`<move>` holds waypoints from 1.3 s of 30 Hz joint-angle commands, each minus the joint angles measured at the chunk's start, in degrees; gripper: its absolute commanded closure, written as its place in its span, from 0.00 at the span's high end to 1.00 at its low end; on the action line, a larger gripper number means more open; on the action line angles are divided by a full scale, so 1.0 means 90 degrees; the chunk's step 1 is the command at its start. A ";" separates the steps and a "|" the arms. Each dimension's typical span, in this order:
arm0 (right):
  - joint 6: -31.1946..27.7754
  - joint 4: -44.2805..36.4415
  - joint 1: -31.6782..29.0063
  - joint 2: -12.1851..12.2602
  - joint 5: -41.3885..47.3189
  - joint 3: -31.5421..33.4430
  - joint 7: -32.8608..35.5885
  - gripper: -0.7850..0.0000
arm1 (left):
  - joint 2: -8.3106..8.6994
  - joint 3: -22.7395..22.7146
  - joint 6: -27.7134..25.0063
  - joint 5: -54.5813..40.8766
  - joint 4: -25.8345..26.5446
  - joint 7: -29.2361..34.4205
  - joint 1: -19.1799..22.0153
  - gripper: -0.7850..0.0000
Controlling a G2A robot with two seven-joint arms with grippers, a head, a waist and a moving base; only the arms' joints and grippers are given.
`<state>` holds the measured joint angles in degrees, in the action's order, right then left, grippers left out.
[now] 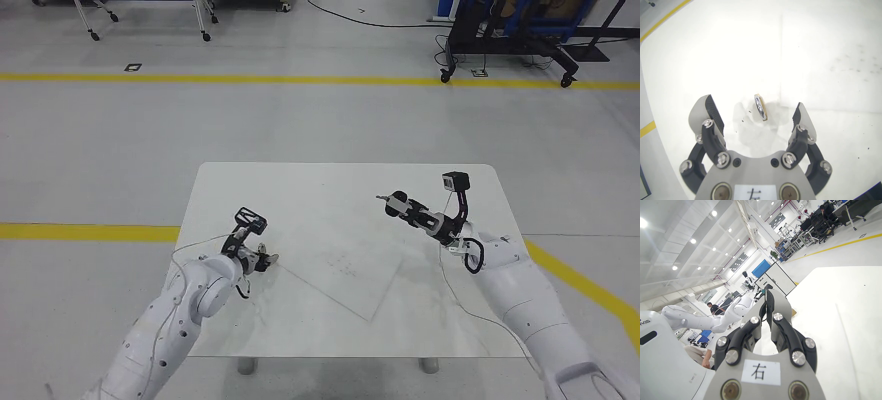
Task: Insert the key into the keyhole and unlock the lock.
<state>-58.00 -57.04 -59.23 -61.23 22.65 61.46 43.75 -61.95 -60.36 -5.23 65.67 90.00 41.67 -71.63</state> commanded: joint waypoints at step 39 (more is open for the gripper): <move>0.0000 0.0000 0.0000 0.0000 0.0000 0.0000 0.0000 0.00 | -0.0119 -0.0250 0.0197 0.0021 0.0038 -0.0187 -0.0218 0.03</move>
<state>-58.00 -57.04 -59.23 -61.23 22.65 61.46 43.75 -62.98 -62.59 -3.44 65.88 90.41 40.00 -73.65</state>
